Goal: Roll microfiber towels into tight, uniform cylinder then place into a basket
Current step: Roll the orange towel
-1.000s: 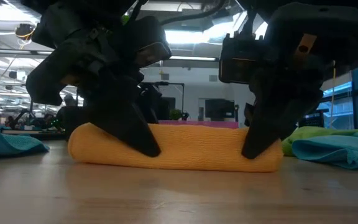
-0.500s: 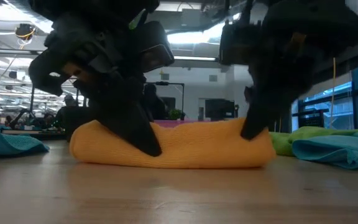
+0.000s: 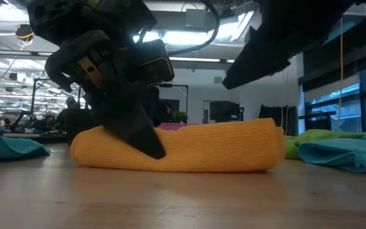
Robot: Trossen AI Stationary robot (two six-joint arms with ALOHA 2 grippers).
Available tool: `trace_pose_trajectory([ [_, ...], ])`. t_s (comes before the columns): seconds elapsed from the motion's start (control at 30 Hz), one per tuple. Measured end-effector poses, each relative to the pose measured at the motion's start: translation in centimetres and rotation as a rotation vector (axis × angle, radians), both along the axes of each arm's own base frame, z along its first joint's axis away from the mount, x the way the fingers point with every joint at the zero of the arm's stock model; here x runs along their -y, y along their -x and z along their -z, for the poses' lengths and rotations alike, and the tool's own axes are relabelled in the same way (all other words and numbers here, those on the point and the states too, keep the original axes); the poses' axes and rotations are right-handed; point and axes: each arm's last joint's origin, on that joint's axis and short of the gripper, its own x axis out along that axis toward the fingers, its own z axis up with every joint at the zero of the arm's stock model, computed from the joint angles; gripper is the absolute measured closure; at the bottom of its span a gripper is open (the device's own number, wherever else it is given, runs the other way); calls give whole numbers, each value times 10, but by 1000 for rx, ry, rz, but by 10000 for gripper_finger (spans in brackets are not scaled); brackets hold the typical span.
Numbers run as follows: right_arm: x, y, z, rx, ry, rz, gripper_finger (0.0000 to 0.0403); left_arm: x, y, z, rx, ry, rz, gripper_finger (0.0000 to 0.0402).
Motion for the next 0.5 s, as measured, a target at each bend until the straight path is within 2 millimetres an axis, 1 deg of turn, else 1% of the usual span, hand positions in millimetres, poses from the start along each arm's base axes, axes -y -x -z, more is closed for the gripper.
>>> trace_pose_trajectory([
  [0.13,-8,-12,11,63,-44,-60,307,0,0,0,1,4,-4,401],
  [0.2,-6,-17,21,53,-43,-59,332,0,0,0,-1,10,-9,401],
  [0.33,4,-26,37,24,-37,-23,389,0,0,0,0,9,-11,401],
  [0.4,10,-29,45,6,-34,0,396,0,0,0,1,9,-11,401],
  [0.5,19,-34,54,-15,-60,59,388,0,0,0,1,9,-11,401],
])
